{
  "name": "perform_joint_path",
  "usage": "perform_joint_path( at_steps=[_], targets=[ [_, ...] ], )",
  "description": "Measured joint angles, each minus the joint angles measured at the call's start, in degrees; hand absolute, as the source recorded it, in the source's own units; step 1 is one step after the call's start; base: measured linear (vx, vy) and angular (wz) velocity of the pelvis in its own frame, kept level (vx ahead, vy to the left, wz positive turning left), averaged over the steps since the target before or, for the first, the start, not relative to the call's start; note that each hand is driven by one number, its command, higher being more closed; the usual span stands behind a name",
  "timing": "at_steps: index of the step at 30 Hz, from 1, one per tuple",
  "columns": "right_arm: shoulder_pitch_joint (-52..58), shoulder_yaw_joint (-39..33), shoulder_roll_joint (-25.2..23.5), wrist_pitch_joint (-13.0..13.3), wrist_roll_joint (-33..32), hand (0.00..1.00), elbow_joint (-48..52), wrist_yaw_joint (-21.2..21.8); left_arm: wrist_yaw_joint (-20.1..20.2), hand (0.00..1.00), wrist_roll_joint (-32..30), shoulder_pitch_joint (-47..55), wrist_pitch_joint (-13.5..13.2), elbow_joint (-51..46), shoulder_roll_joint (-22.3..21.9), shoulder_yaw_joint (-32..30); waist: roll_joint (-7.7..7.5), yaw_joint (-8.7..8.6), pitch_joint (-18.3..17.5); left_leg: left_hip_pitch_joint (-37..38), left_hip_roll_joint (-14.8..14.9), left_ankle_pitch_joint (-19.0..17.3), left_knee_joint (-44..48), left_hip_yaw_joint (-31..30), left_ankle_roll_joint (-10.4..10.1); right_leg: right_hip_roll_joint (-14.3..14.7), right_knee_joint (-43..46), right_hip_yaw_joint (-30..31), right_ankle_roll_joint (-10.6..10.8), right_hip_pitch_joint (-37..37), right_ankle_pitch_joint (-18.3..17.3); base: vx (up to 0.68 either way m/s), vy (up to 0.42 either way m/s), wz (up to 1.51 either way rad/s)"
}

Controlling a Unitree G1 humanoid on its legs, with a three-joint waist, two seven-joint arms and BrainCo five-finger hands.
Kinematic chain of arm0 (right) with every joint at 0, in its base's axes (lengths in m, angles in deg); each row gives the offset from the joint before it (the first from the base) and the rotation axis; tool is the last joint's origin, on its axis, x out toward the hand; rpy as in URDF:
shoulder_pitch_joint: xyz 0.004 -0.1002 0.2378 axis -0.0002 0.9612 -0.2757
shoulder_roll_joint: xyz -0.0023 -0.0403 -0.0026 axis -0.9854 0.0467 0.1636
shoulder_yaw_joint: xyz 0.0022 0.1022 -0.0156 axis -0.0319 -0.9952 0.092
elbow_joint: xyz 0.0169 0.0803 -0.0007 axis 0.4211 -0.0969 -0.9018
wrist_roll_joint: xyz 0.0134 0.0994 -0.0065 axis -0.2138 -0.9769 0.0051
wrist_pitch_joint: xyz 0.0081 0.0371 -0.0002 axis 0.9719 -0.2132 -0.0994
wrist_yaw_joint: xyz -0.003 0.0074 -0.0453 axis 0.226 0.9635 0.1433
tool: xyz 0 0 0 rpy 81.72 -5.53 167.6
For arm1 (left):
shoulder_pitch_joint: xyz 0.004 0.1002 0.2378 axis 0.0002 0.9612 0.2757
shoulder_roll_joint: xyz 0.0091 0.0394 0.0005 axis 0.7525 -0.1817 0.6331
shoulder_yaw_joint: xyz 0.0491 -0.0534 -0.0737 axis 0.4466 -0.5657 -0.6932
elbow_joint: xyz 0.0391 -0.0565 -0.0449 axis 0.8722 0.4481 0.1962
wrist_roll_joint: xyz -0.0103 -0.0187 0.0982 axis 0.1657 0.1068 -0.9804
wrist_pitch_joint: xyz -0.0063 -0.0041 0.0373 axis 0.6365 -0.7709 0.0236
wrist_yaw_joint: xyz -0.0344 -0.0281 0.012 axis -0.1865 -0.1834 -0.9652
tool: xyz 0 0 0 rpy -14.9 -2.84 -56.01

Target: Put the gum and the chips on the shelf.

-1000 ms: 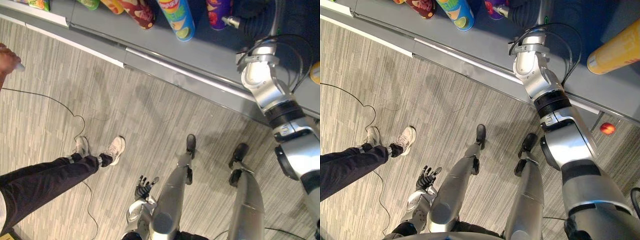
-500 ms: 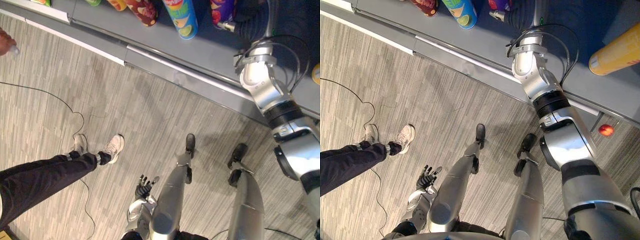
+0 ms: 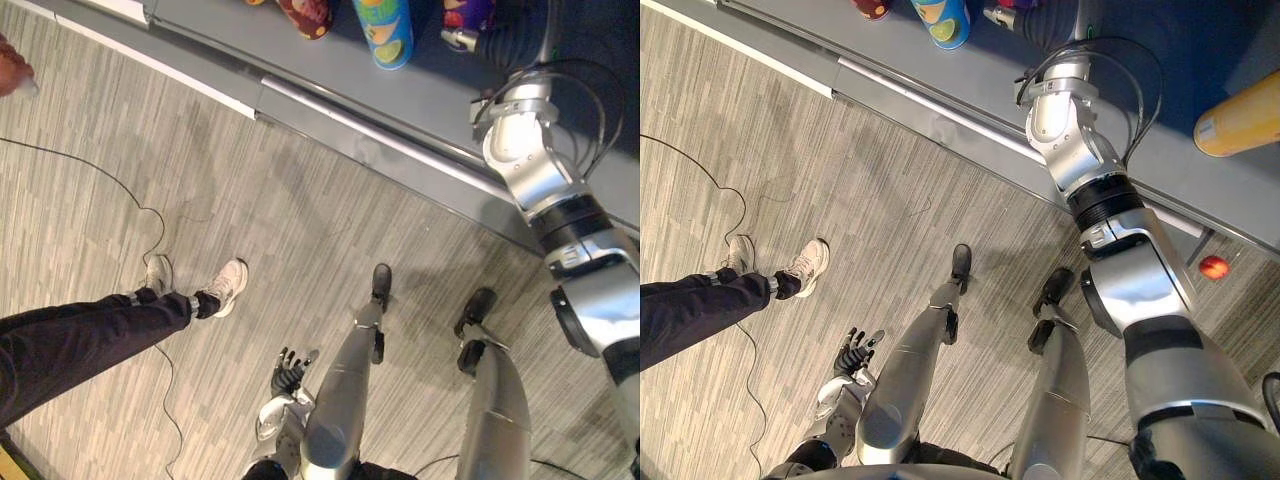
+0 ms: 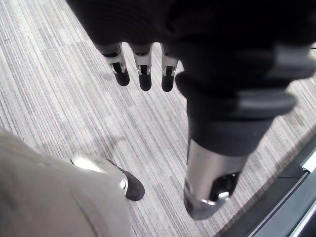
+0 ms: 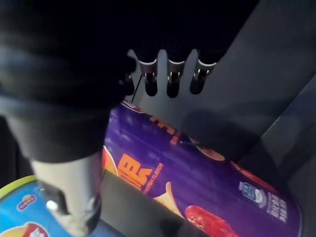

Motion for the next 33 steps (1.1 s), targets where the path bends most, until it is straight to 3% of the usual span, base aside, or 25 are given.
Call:
perform_joint_path(
  at_steps=[9,14,20,21,26,33],
  targets=[
    [2.97,-0.68,-0.84,-0.39,-0.93,0.0,0.0,0.09,-0.02,0.0,-0.01,-0.04,0.54,0.02,0.0,-0.39,-0.03,-0.63,0.02,0.32,0.22,-0.84,2.27,0.11,-0.06,0.1,0.1,0.25,0.01,0.95,-0.01,-0.01,-0.026,-0.02],
    [8.61,-4.02,-2.95,-0.42,-4.69,0.0,-1.11,0.41,-0.07,0.0,-0.02,-0.01,1.27,0.33,0.28,-0.54,-0.14,-1.7,0.02,2.09,0.96,-1.9,3.94,0.67,0.03,0.85,-1.93,0.22,0.62,4.02,0.38,-0.02,-0.013,-0.11],
    [12.73,-8.99,-4.12,-0.32,-4.77,0.0,-2.78,2.09,-0.29,0.0,-0.03,-0.03,1.45,0.73,0.6,-0.55,-0.46,-2.44,-0.01,4.46,1.86,-2.32,3.82,1.71,-0.02,1.84,-4.27,0.28,0.58,6.79,1.61,0.01,-0.017,-0.14],
    [14.02,-9.86,-5.17,-0.13,-4.76,0.0,-3.43,2.63,-0.42,0.0,-0.03,-0.03,1.8,1.18,0.94,-0.6,-0.84,-3.2,-0.11,5.21,1.98,-2.58,3.85,1.92,0.03,2.04,-4.65,0.47,0.36,7.57,1.84,0.04,-0.016,-0.1],
    [20.57,-12.22,-8.31,0.21,-5.4,0.0,-4.64,4.81,-1.32,0.0,-0.03,-0.3,2.65,2.41,1.56,-1.84,-2.73,-3.81,-0.69,8.66,2.67,-3.79,4.22,2.96,-0.23,2.94,-5.71,1.32,0.19,11.0,1.96,0.04,-0.013,-0.14],
    [31.99,-16.86,-15.8,3.53,-6.59,0.0,-4.77,8.96,-2.38,0.0,-2.33,-0.24,4.64,5.07,4.13,-2.16,-6.41,-6.49,-1.56,15.95,3.6,-5.83,4.25,3.53,-0.63,4.65,-9.36,2.24,0.33,19.26,2.49,0.06,0.009,-0.11]
  ],
)
